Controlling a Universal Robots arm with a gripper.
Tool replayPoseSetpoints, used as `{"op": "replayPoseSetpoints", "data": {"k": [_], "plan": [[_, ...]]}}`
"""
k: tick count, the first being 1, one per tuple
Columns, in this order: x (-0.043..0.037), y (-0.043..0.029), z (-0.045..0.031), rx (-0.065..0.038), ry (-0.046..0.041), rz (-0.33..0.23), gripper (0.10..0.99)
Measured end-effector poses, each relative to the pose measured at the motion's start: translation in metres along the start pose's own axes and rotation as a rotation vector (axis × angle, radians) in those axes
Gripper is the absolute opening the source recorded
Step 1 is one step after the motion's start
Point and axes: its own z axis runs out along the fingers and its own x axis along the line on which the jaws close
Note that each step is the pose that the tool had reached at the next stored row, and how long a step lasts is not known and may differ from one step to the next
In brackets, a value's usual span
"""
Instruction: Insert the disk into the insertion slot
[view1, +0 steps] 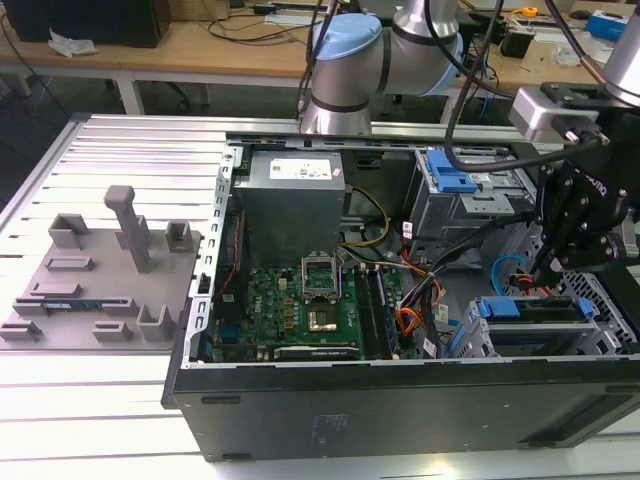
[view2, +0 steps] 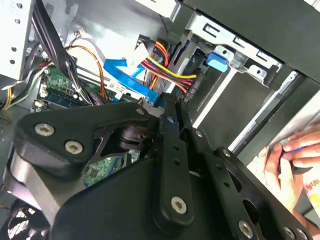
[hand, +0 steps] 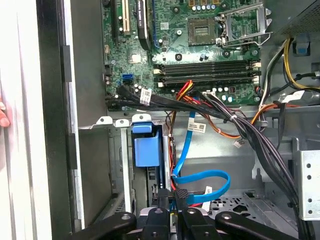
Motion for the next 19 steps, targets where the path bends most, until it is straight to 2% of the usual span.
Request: {"op": "replayPoseSetpoints", "data": {"k": [5,11,19], "plan": [[0.0002,0.0000,0.0000,0.000,-0.0007,0.000,0.161],[0.0073,0.0002,0.0010,0.000,-0.0016,-0.004,0.161],[0.0107,0.0007,0.0029,0.002,-0.0057,-0.036,0.161]]}}
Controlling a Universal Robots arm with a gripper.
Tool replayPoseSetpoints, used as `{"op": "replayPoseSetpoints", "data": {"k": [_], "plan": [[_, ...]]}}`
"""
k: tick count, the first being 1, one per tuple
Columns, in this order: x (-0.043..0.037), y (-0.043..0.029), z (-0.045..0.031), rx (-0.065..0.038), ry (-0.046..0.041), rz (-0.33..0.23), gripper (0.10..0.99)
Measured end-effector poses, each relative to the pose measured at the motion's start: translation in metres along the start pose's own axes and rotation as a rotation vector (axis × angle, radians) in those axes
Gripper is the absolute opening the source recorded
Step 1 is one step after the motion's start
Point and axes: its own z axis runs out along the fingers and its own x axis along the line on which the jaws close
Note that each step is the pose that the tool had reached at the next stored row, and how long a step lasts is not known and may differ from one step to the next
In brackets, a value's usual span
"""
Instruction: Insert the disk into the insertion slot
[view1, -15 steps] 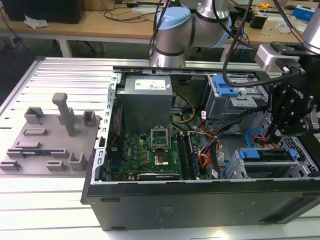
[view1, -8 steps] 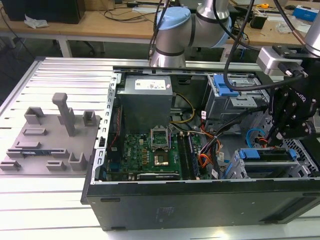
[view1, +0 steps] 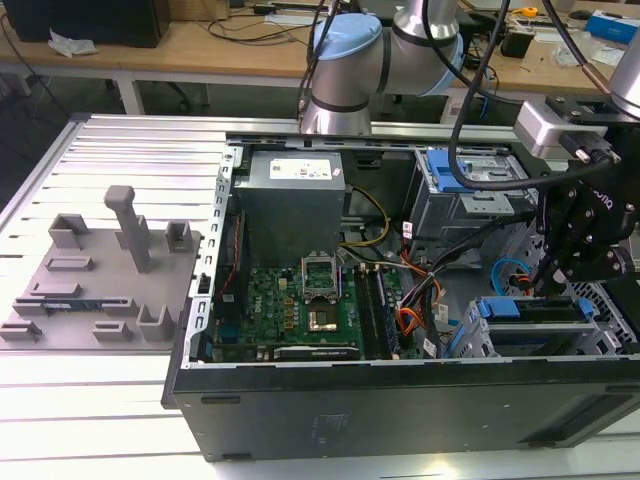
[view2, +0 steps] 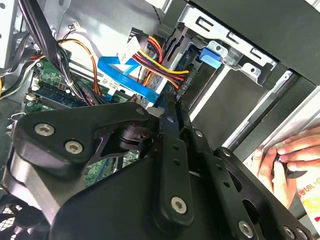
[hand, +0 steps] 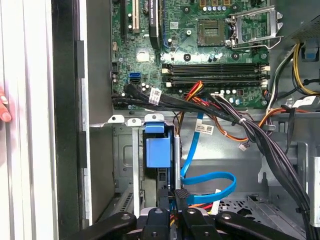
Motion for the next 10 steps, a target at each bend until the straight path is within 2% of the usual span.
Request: {"op": "replayPoseSetpoints", "data": {"k": [10], "plan": [[0.0022,-0.0008,0.0010,0.000,-0.0001,0.002,0.161]]}}
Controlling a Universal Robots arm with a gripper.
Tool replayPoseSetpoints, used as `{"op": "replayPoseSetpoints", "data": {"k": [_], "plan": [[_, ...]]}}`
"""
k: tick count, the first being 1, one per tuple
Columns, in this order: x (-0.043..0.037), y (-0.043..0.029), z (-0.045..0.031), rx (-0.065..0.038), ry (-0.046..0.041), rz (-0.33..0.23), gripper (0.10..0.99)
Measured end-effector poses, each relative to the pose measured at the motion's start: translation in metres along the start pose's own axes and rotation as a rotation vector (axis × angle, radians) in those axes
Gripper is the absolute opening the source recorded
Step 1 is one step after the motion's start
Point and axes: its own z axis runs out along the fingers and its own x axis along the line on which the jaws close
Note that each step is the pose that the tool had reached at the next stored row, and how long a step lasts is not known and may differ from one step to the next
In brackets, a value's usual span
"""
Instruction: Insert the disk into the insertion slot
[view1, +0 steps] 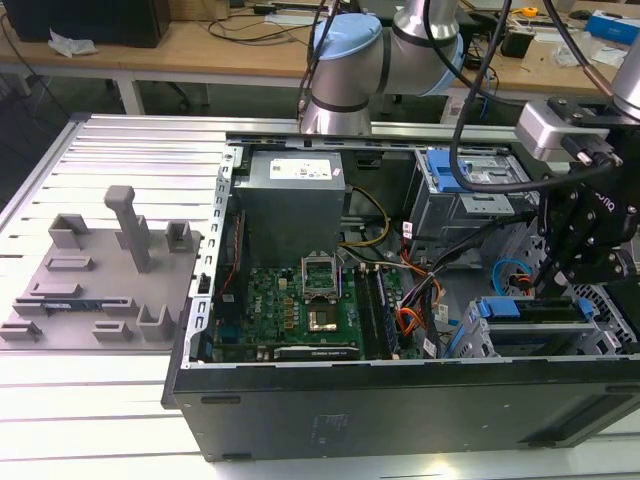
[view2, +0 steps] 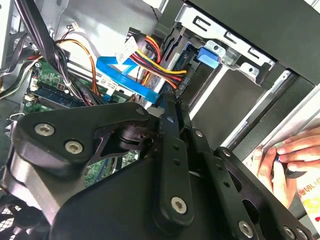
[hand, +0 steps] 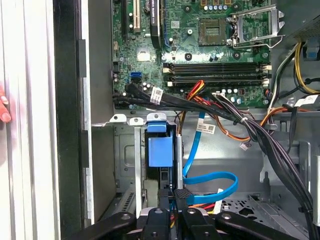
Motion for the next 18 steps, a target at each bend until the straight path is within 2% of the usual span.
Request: {"op": "replayPoseSetpoints", "data": {"k": [18], "plan": [[-0.0003,-0.0006,0.0065,0.000,0.0001,0.000,0.161]]}}
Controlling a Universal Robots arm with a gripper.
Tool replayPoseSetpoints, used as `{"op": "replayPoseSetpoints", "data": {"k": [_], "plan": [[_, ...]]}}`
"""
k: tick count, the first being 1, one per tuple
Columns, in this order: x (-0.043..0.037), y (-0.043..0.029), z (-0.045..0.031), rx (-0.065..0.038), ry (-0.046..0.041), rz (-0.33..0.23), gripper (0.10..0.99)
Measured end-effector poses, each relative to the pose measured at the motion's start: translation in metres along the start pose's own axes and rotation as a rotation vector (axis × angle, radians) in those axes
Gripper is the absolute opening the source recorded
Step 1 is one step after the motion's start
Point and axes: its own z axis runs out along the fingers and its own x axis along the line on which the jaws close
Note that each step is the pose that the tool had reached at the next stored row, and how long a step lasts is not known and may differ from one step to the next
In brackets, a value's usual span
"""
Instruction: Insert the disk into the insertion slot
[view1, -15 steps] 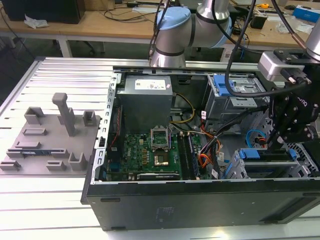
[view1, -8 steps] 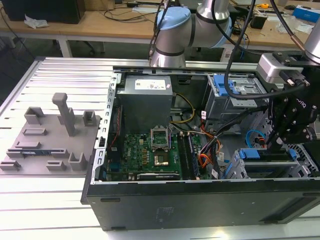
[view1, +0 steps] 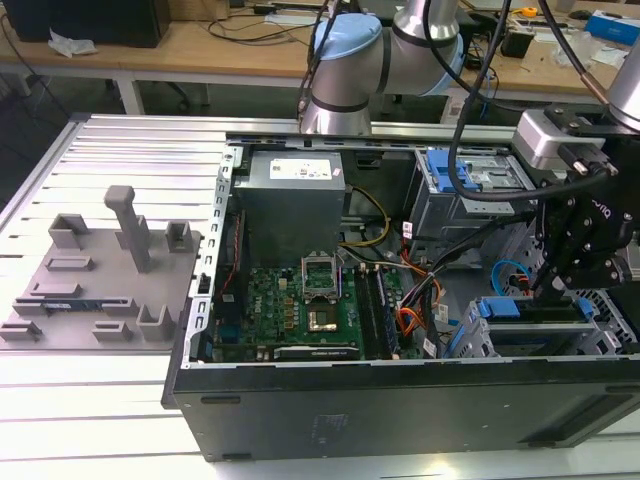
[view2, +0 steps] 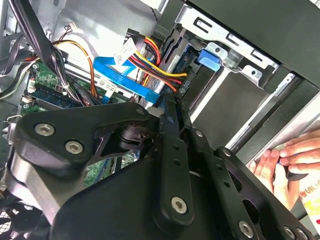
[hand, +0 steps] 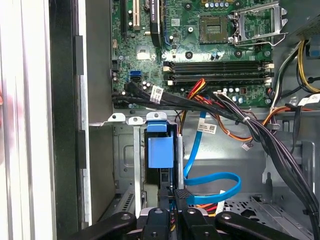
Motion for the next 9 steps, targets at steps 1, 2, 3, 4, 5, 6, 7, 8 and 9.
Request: {"op": "replayPoseSetpoints", "data": {"k": [1,2,3,4,5,6,7,8,9], "plan": [[0.0000,0.0000,0.0003,0.000,0.0000,0.000,0.161],[0.0000,0.0000,0.0005,0.000,0.0002,0.000,0.161],[-0.0001,0.0000,0.0008,0.000,0.0001,0.000,0.161],[-0.0001,0.0000,0.0012,0.000,0.0000,-0.001,0.161],[-0.0001,0.0000,0.0015,0.000,-0.0001,-0.001,0.161],[-0.0001,0.0000,0.0020,0.000,0.0000,-0.002,0.161],[-0.0002,0.0000,0.0023,0.000,0.0000,-0.003,0.161],[-0.0002,0.0000,0.0026,0.000,0.0000,-0.003,0.161],[-0.0002,0.0000,0.0032,0.000,-0.0001,-0.005,0.161]]}}
